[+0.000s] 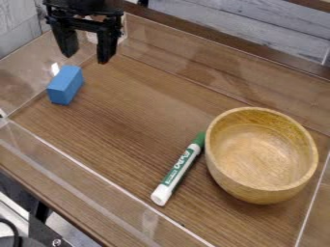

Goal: Put the blue block in the brown bowl

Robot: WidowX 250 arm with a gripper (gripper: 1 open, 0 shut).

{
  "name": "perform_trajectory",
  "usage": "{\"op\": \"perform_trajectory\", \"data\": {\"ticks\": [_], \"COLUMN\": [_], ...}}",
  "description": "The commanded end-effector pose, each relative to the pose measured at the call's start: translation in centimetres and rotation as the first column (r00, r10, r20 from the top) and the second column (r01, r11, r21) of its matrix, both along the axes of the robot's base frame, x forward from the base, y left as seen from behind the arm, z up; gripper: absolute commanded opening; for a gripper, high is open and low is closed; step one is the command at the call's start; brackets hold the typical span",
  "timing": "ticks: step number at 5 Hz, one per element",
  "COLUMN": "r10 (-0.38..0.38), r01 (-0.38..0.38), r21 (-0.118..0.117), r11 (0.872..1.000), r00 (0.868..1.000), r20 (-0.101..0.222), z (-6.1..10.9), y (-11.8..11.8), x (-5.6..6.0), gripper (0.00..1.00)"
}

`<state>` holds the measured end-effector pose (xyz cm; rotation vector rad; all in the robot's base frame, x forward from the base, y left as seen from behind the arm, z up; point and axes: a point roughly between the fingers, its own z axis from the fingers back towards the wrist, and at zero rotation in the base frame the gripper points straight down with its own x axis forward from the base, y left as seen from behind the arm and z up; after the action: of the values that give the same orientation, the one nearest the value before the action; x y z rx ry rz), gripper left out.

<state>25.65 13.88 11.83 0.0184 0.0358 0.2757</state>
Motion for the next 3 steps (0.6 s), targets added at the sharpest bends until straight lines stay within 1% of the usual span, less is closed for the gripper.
{"op": "perform_trajectory", "data": {"ticks": [1,2,3], "r10": [0.013,0.023,0.045], "r01": [-0.015,-0.024,-0.046], "r21": [0.032,0.032,0.029], "r11": [0.999,0.999,0.998], "r00": [0.999,0.999,0.998], "r20": [0.050,0.043,0.044], "z": [1.1,0.5,-0.3], "y": [0.7,1.0,1.7], "x": [0.3,0.3,0.4], "gripper": [1.00,1.00,1.00]}}
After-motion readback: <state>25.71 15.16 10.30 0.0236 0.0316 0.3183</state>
